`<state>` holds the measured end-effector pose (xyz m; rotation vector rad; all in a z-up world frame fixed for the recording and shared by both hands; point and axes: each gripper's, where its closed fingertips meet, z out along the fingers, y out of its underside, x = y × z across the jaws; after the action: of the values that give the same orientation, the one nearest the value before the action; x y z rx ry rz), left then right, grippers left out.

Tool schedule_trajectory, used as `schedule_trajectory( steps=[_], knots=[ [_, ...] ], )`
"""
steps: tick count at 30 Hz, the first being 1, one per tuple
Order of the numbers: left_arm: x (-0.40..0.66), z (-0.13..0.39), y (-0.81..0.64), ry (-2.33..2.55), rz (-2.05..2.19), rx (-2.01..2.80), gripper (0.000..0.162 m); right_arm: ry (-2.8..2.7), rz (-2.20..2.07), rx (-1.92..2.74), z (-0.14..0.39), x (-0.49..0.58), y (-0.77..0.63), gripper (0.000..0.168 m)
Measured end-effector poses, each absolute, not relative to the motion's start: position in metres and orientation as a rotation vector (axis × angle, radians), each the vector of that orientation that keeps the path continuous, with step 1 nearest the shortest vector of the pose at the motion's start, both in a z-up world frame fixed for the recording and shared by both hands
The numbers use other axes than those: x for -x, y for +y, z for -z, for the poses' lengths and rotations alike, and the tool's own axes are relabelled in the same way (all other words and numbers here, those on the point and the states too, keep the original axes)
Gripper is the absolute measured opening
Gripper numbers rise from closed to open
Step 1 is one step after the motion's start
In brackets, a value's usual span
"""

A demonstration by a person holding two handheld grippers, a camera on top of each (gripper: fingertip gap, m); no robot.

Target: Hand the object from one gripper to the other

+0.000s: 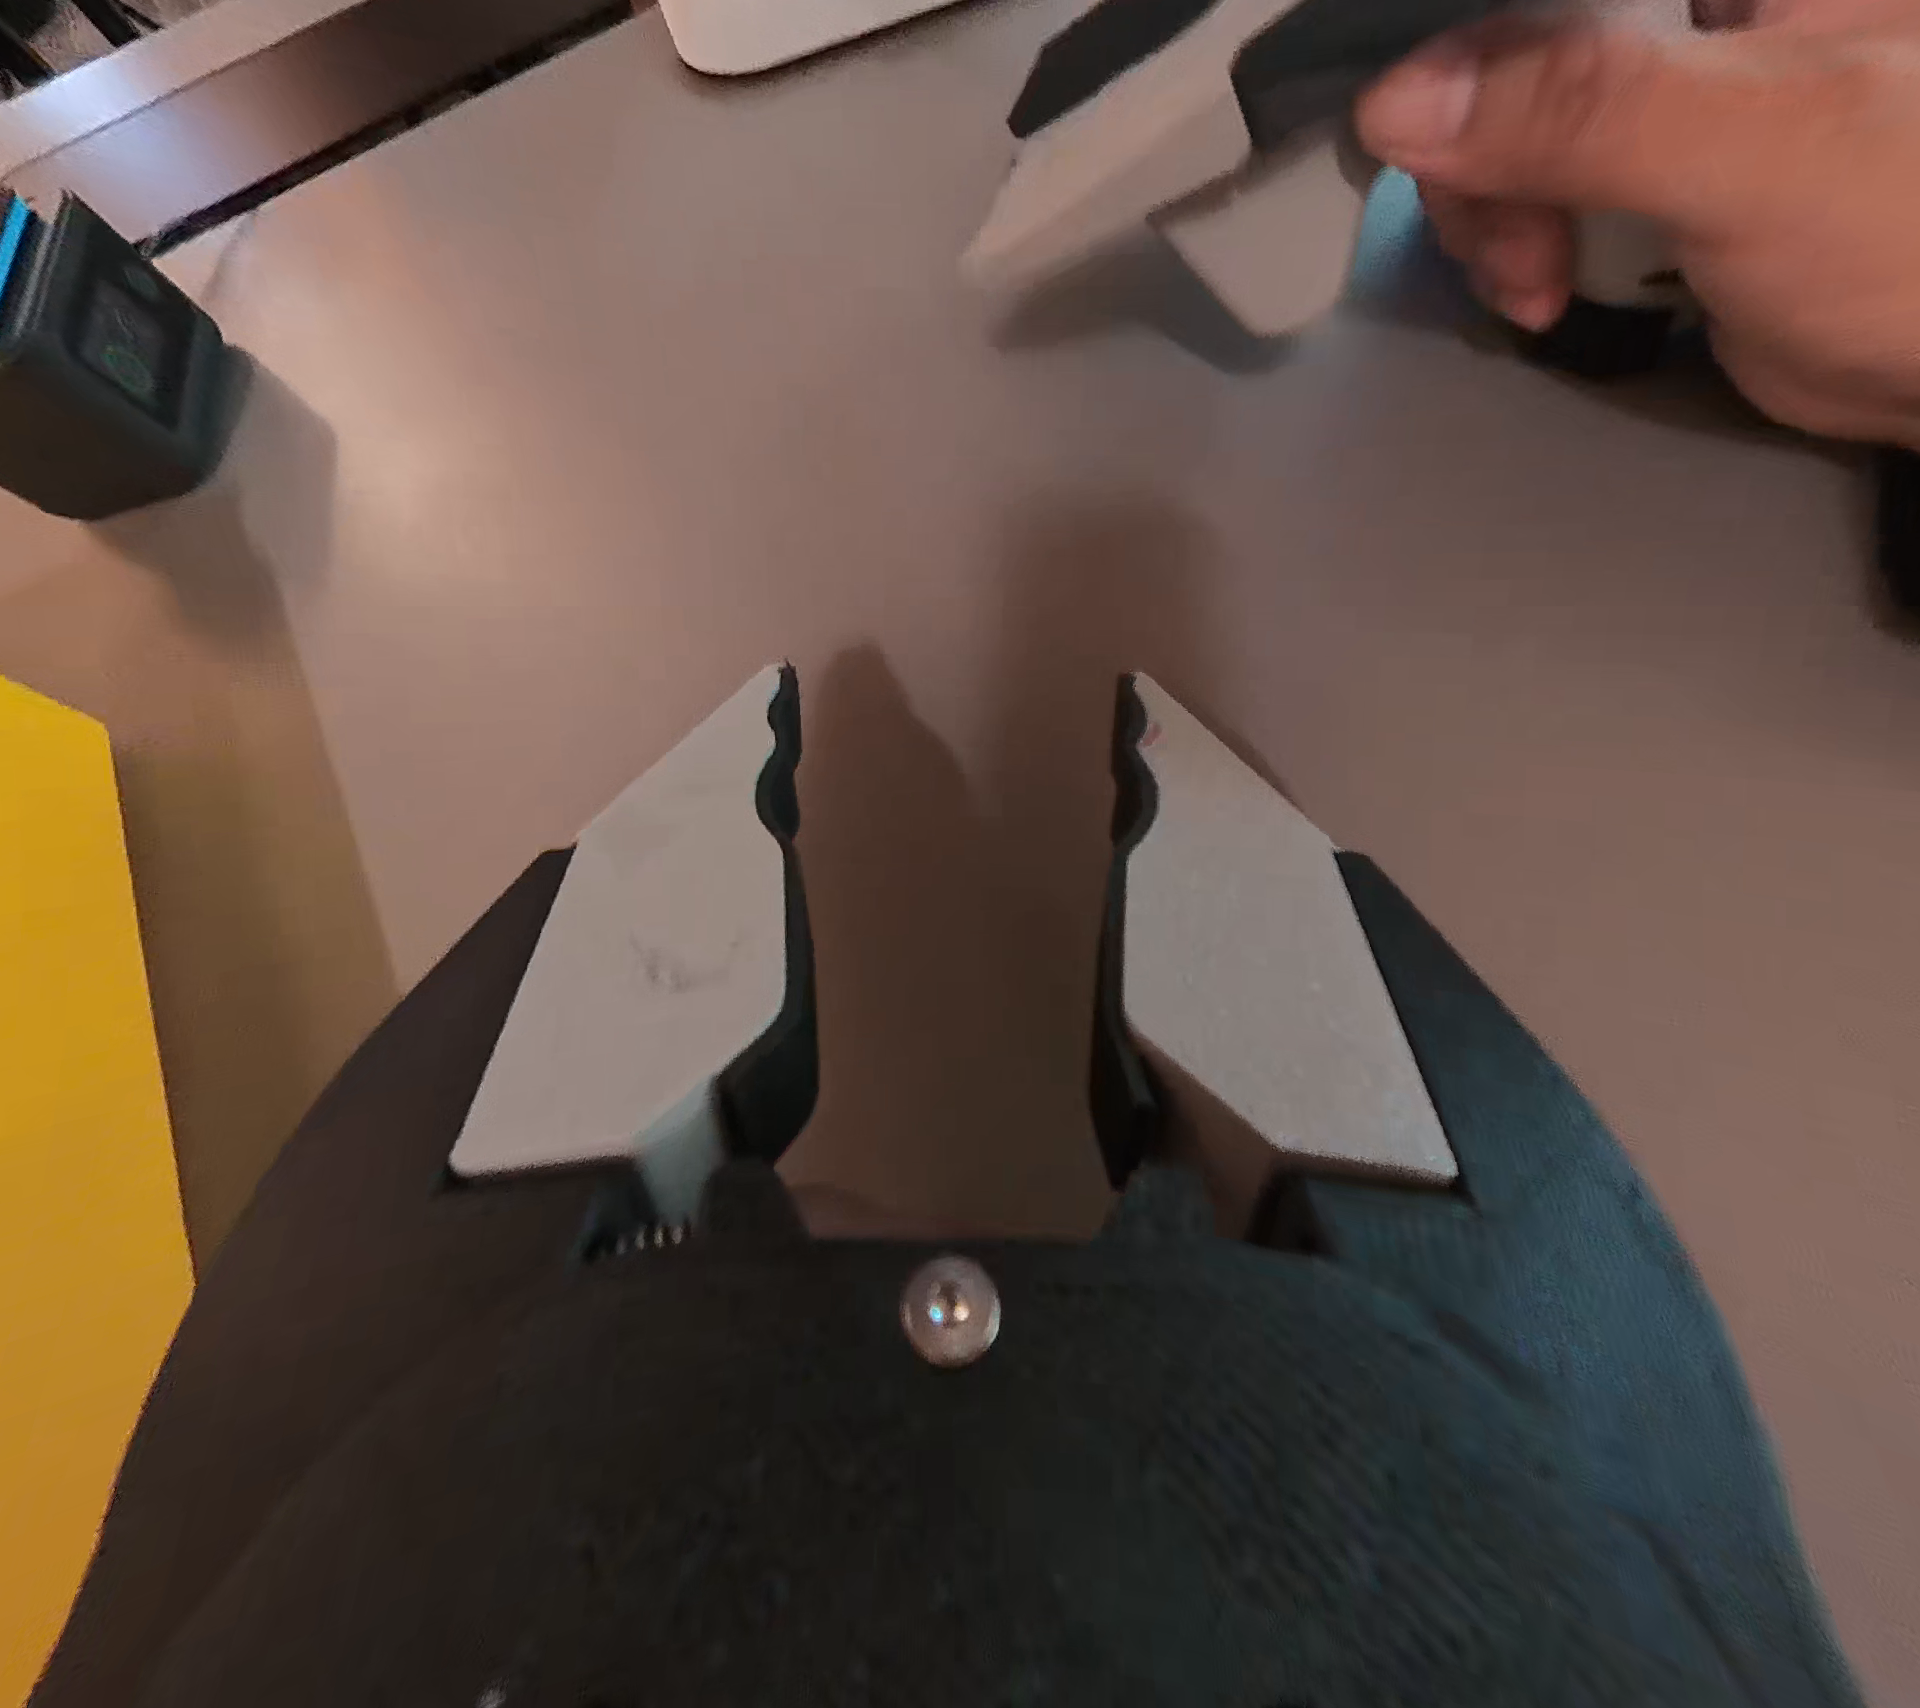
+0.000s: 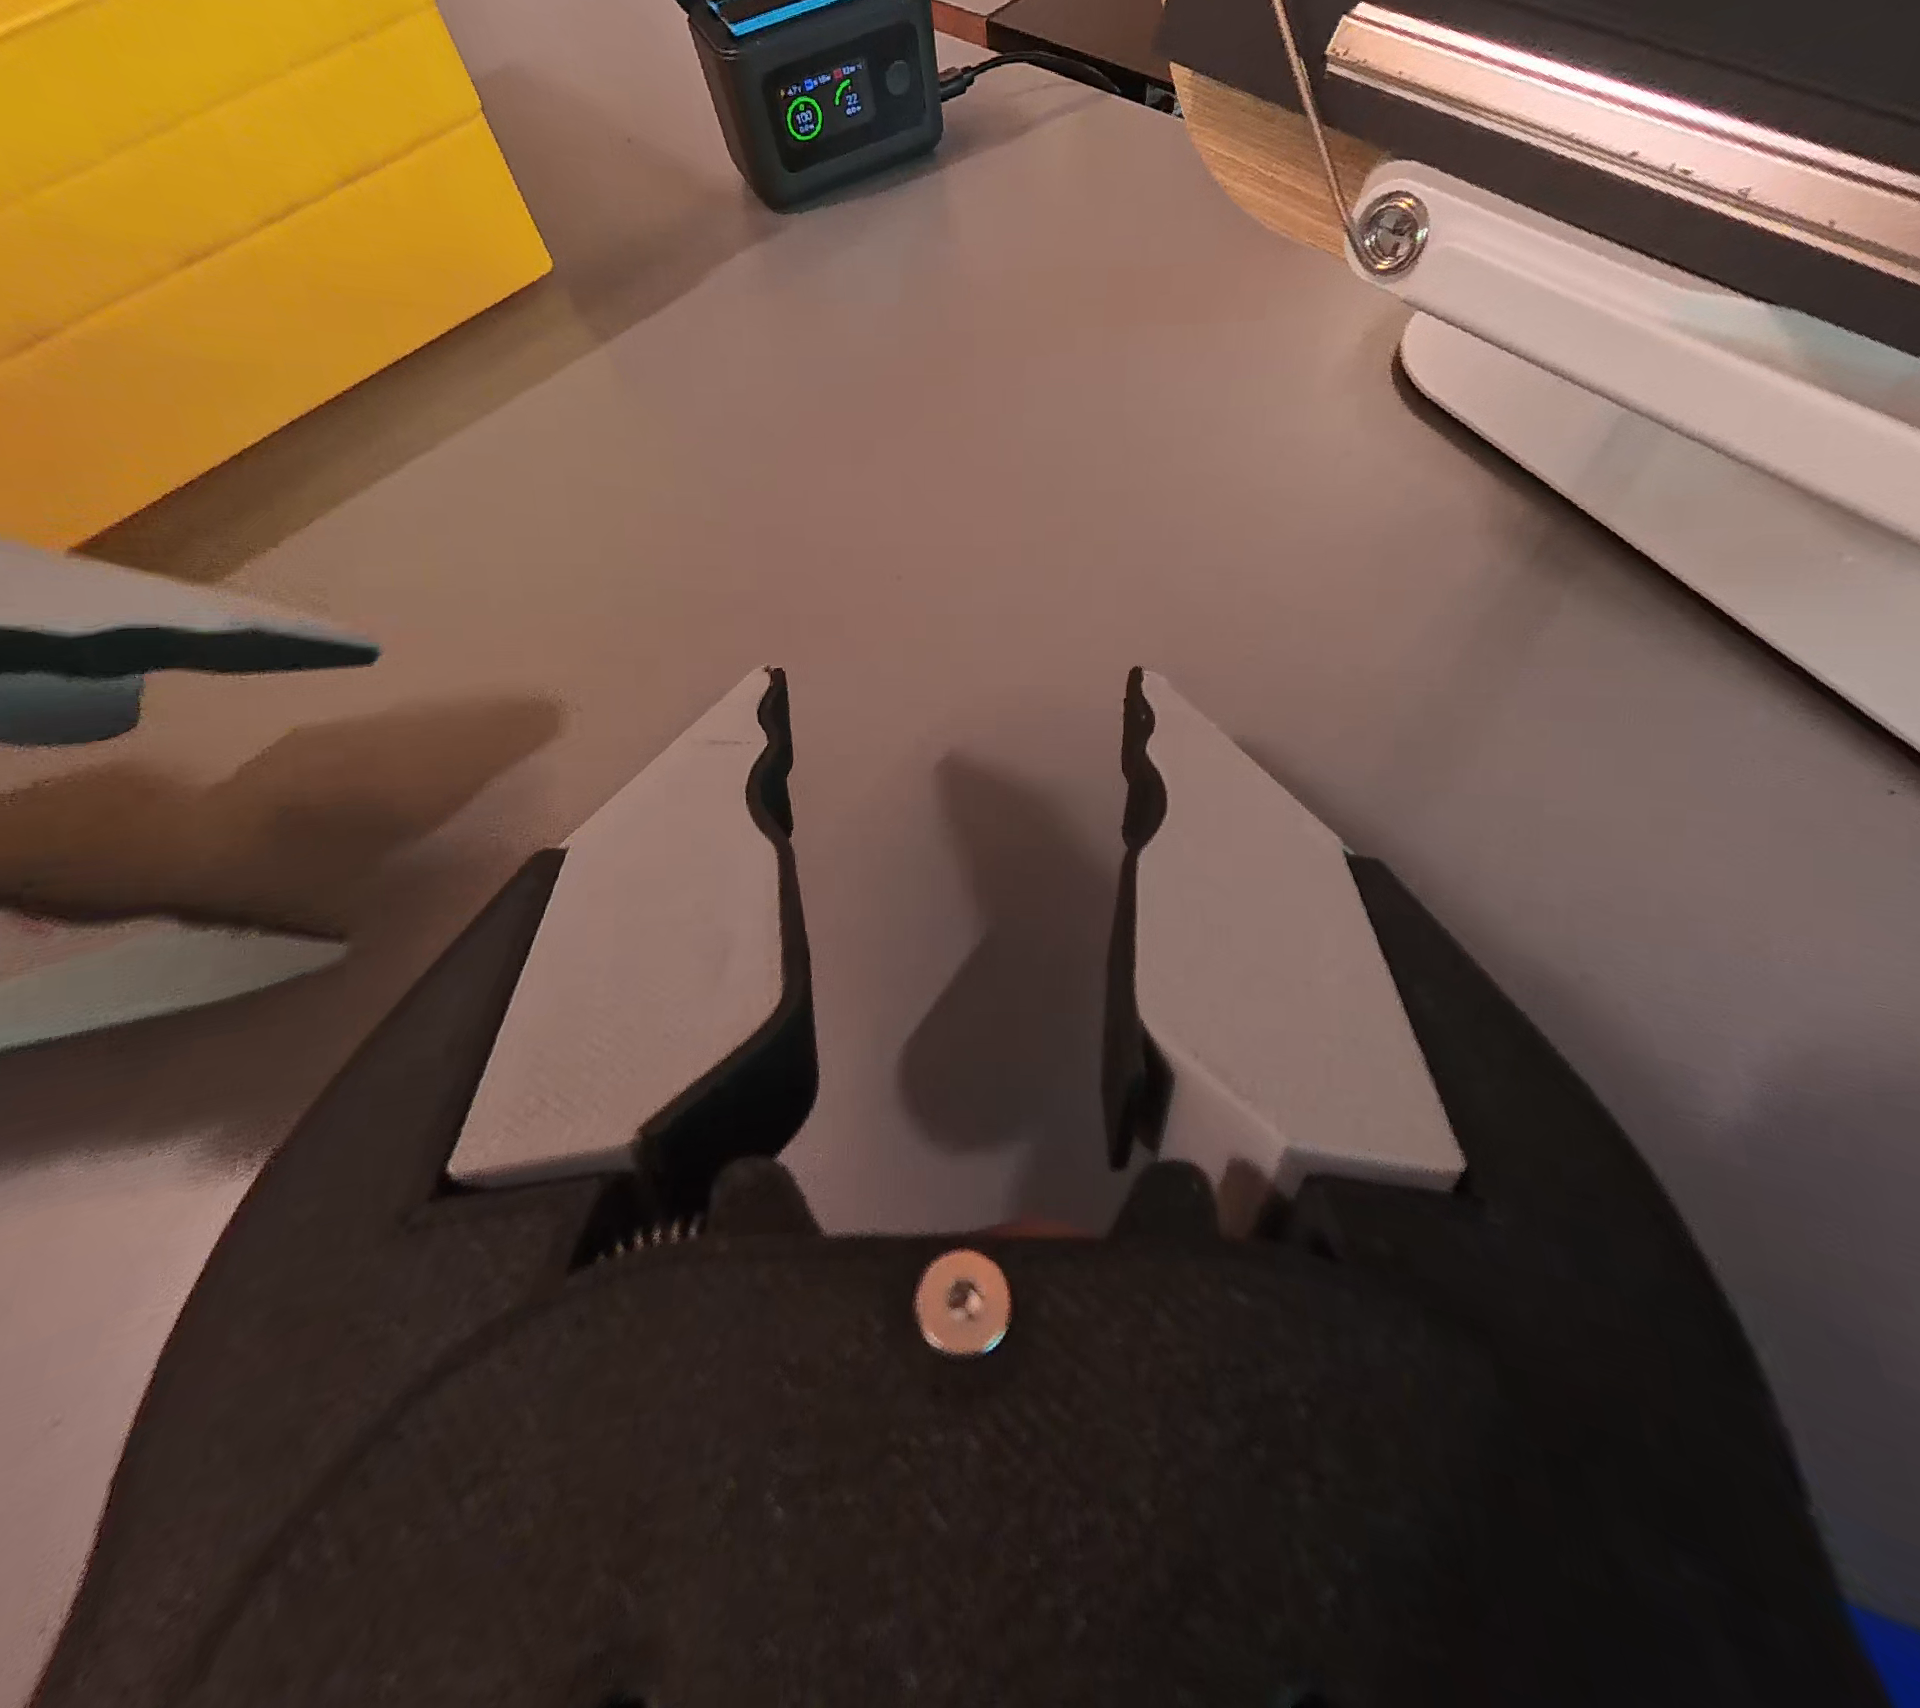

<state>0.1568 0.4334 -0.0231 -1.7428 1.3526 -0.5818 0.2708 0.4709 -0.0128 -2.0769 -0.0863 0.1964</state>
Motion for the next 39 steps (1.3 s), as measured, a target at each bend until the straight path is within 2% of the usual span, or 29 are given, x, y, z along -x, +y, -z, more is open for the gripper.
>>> schedule_trajectory(
  steps=[5, 11, 14, 16, 19, 20, 23, 24, 26, 29, 30, 32, 34, 39],
  knots=[
    [-0.129, 0.014, 0.408, 1.401, 0.557, 1.741, 0.066, -0.079, -0.217, 2.074, 0.012, -0.271, 0.471, 0.062],
    [-0.088, -0.105, 0.426, 1.155, 0.634, 1.630, 0.057, -0.085, -0.221, 2.072, 0.012, -0.269, 0.471, 0.062],
    [-0.043, -0.134, 0.479, 1.001, 0.434, 1.637, 0.052, -0.098, -0.214, 2.075, 0.012, -0.266, 0.471, 0.061],
    [-0.012, -0.118, 0.512, 0.979, 0.297, 1.729, 0.051, -0.105, -0.205, 2.072, 0.012, -0.266, 0.471, 0.061],
    [0.018, -0.059, 0.538, 1.046, 0.181, 1.961, 0.058, -0.107, -0.210, 2.068, 0.011, -0.265, 0.471, 0.061],
    [0.027, -0.046, 0.545, 1.021, 0.143, 2.010, 0.044, -0.105, -0.216, 2.072, 0.012, -0.265, 0.471, 0.061],
    [0.034, -0.020, 0.539, 1.082, 0.109, 2.069, 0.041, -0.096, -0.235, 2.079, 0.013, -0.266, 0.471, 0.061],
    [0.030, -0.018, 0.538, 1.083, 0.119, 2.060, 0.028, -0.093, -0.238, 2.075, 0.012, -0.266, 0.471, 0.061],
    [0.018, -0.020, 0.531, 1.095, 0.164, 2.040, 0.013, -0.089, -0.241, 2.069, 0.012, -0.266, 0.471, 0.061],
    [-0.013, -0.040, 0.514, 1.122, 0.326, 1.962, 0.004, -0.086, -0.249, 2.074, 0.012, -0.266, 0.471, 0.061],
    [-0.021, -0.050, 0.510, 1.125, 0.356, 1.930, 0.009, -0.087, -0.249, 2.076, 0.013, -0.266, 0.471, 0.061],
    [-0.026, -0.068, 0.515, 1.115, 0.327, 1.877, 0.050, -0.090, -0.246, 2.075, 0.012, -0.266, 0.471, 0.061],
    [-0.028, -0.081, 0.528, 1.078, 0.299, 1.859, 0.042, -0.094, -0.242, 2.076, 0.013, -0.266, 0.471, 0.060],
    [-0.030, -0.063, 0.582, 1.044, 0.173, 1.992, 0.057, -0.102, -0.234, 2.082, 0.014, -0.265, 0.471, 0.060]
  ],
)
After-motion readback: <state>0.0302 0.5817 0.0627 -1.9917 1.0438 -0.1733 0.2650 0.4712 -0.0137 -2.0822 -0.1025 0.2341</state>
